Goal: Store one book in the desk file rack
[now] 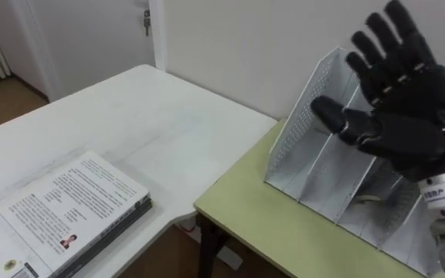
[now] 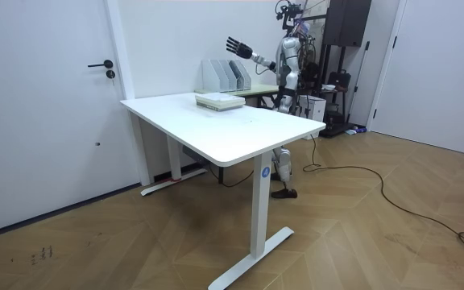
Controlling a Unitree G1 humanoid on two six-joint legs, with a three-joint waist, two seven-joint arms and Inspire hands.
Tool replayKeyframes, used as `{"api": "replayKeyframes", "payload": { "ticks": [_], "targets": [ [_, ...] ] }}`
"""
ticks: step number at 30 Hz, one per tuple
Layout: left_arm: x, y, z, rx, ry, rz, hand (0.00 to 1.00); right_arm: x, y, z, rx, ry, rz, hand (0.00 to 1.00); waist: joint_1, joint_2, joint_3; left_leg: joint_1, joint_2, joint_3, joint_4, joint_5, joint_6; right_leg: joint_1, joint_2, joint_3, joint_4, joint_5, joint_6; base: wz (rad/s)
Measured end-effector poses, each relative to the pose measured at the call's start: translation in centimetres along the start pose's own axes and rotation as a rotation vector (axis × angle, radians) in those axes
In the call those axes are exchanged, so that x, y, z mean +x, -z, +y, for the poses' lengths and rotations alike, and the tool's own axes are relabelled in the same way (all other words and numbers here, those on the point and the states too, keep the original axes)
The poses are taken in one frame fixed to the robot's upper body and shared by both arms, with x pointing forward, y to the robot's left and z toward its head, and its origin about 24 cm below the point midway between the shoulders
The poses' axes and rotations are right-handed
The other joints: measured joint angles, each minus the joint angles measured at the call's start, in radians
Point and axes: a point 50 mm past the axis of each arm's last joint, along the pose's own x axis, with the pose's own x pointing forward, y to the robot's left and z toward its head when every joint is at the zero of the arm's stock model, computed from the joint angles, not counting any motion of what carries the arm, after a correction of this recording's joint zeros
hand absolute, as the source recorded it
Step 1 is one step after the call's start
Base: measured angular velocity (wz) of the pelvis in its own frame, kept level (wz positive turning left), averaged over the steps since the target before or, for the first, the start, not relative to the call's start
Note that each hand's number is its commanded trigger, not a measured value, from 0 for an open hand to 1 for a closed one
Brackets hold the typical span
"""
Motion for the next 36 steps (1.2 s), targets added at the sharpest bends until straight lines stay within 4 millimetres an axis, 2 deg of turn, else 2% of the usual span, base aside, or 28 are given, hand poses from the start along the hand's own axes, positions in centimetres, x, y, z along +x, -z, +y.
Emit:
{"api": "replayKeyframes", "payload": {
  "ticks": [5, 7, 8, 10, 11, 13, 14, 16, 20, 22, 23, 24, 25, 28, 31, 34, 36],
  "targets": [
    [0.6, -1.7, -0.3, 0.027, 0.017, 0.015, 0.0, -0.3, 3.6, 3.3, 0.021, -0.343, 0.201, 0.0, 0.05, -0.016, 0.0079, 0.001, 0.004, 0.005, 0.002, 0.0, 0.0, 0.0, 0.002, 0.0, -0.001, 0.002, -0.004, -0.02],
    [0.7, -2.4, -0.1, 0.028, 0.016, 0.023, 0.0, -1.8, 6.6, 4.2, 0.037, -0.458, 0.385, 0.0, 0.074, -0.028, 0.0082, -0.002, 0.006, 0.004, 0.002, -0.003, -0.004, -0.001, 0.004, -0.002, -0.001, 0.002, -0.004, 0.03],
    [0.7, -2.5, 0.0, 0.028, 0.014, 0.028, 0.0, -2.2, 7.4, 4.4, 0.046, -0.485, 0.433, 0.0, 0.081, -0.031, 0.0079, -0.003, 0.007, 0.003, 0.002, -0.003, -0.005, -0.001, 0.004, -0.004, -0.001, 0.002, -0.004, 0.08],
    [0.8, -2.7, -0.1, 0.049, 0.019, 0.052, 0.0, -4.6, 10.4, 4.9, 0.107, -0.553, 0.62, 0.0, 0.104, -0.032, 0.0091, -0.003, 0.008, -0.003, 0.002, -0.005, -0.006, 0.003, 0.003, -0.017, -0.001, 0.003, -0.003, 0.12],
    [0.8, -2.8, -0.1, 0.054, 0.022, 0.052, 0.0, -5.3, 11.1, 5.0, 0.125, -0.569, 0.663, 0.0, 0.107, -0.031, 0.0095, -0.004, 0.008, -0.005, 0.002, -0.005, -0.006, 0.004, 0.002, -0.02, -0.001, 0.002, -0.003, 0.14],
    [1.1, -3.4, -0.5, 0.071, 0.034, 0.045, 0.0, -8.2, 13.4, 5.2, 0.171, -0.605, 0.837, 0.0, 0.118, -0.023, 0.0135, -0.009, 0.008, -0.015, 0.002, -0.005, -0.006, 0.005, 0.001, -0.03, -0.002, 0.002, -0.003, 0.13],
    [1.2, -3.5, -0.6, 0.07, 0.036, 0.046, 0.0, -8.9, 13.9, 5.2, 0.18, -0.61, 0.875, 0.0, 0.123, -0.021, 0.0144, -0.009, 0.008, -0.016, 0.002, -0.005, -0.006, 0.005, 0.001, -0.031, -0.002, 0.002, -0.003, 0.05],
    [1.4, -3.6, -1.0, 0.065, 0.042, 0.054, 0.0, -12.1, 15.4, 4.9, 0.248, -0.582, 1.01, 0.0, 0.133, -0.013, 0.015, -0.013, 0.009, -0.016, 0.004, -0.005, -0.006, 0.005, 0.001, -0.034, -0.003, 0.002, -0.003, 0.0],
    [1.5, -3.4, -1.2, 0.056, 0.041, 0.059, 0.0, -16.4, 17.4, 5.0, 0.33, -0.54, 1.199, 0.0, 0.125, 0.001, 0.0145, -0.019, 0.009, -0.016, 0.009, -0.005, -0.006, 0.004, -0.003, -0.044, -0.003, 0.001, -0.003, 0.04],
    [1.5, -3.3, -1.5, 0.048, 0.045, 0.06, 0.0, -19.5, 18.4, 4.7, 0.368, -0.489, 1.338, 0.0, 0.122, 0.006, 0.0117, -0.021, 0.008, -0.016, 0.01, -0.006, -0.006, 0.005, -0.007, -0.055, -0.003, -0.003, -0.004, 0.07],
    [1.6, -3.2, -1.5, 0.04, 0.045, 0.06, 0.0, -20.1, 18.6, 4.5, 0.384, -0.463, 1.361, 0.0, 0.121, 0.008, 0.0112, -0.021, 0.007, -0.016, 0.01, -0.006, -0.006, 0.006, -0.008, -0.056, -0.004, -0.003, -0.004, 0.06],
    [1.6, -2.9, -1.6, 0.035, 0.044, 0.065, 0.0, -21.6, 18.9, 4.0, 0.42, -0.401, 1.408, 0.0, 0.115, 0.011, 0.0072, -0.02, 0.007, -0.016, 0.013, -0.006, -0.006, 0.009, -0.01, -0.061, -0.005, -0.003, -0.004, 0.11],
    [1.5, -2.8, -1.6, 0.028, 0.044, 0.065, 0.0, -23.0, 19.0, 3.5, 0.445, -0.348, 1.458, 0.0, 0.108, 0.012, 0.0066, -0.018, 0.007, -0.016, 0.016, -0.005, -0.006, 0.017, -0.012, -0.066, -0.007, -0.004, -0.002, 0.14],
    [1.4, -2.4, -1.3, 0.009, 0.033, 0.071, 0.0, -25.7, 19.1, 3.0, 0.482, -0.22, 1.506, 0.0, 0.098, 0.013, 0.0023, -0.016, 0.007, -0.016, 0.021, -0.005, -0.006, 0.03, -0.014, -0.074, -0.019, -0.004, -0.002, 0.1],
    [1.3, -2.2, -1.2, -0.012, 0.027, 0.081, 0.0, -27.0, 19.2, 2.3, 0.493, -0.119, 1.525, 0.0, 0.096, 0.012, 0.0017, -0.013, 0.006, -0.016, 0.022, -0.005, -0.006, 0.034, -0.014, -0.075, -0.02, -0.005, -0.001, 0.02],
    [1.2, -2.0, -1.0, 0.002, 0.014, 0.089, 0.0, -28.4, 19.3, 1.9, 0.481, 0.044, 1.534, 0.0, 0.096, 0.009, 0.0062, -0.003, 0.006, -0.015, 0.021, -0.005, -0.006, 0.045, -0.015, -0.083, -0.021, -0.009, 0.001, 0.08],
    [1.2, -2.0, -1.0, 0.008, 0.008, 0.089, 0.0, -28.9, 19.3, 1.6, 0.455, 0.116, 1.547, 0.0, 0.095, 0.012, 0.0057, -0.001, 0.005, -0.015, 0.021, -0.005, -0.006, 0.045, -0.015, -0.081, -0.022, -0.011, 0.002, 0.05]
  ]
}}
